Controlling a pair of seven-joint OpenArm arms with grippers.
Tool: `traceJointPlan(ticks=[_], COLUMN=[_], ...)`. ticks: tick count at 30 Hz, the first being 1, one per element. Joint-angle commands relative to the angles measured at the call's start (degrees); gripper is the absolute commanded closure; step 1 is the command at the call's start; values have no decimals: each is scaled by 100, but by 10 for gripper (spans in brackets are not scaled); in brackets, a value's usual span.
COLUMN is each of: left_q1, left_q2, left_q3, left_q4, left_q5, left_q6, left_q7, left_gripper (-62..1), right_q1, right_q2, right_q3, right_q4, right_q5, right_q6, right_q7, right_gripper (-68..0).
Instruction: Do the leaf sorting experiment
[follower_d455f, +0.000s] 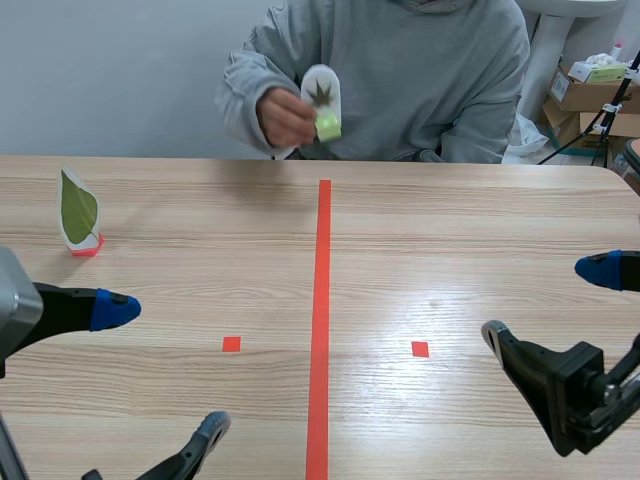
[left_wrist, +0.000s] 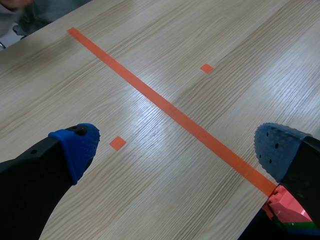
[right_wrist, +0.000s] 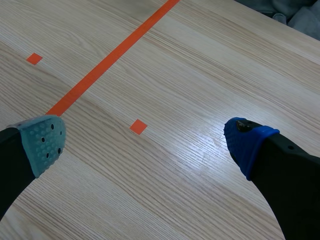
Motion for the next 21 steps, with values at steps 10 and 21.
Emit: traceJointPlan(ticks=[10,21], left_q1=[-4,-4], left_q2=[404,424], left_q3=[-83,-83], left_q4=[339,337], left_q5=[-752,-732], left_q6=[2,2], left_q7=[175,175], left_gripper=[-623,-623], right_q1=[79,79], right_q2=[2,2], right_q3=[68,68], right_q4=[83,83], right_q5=[24,24], right_q6=[2,2], right_q7=[90,83], right_gripper=[-667,-667])
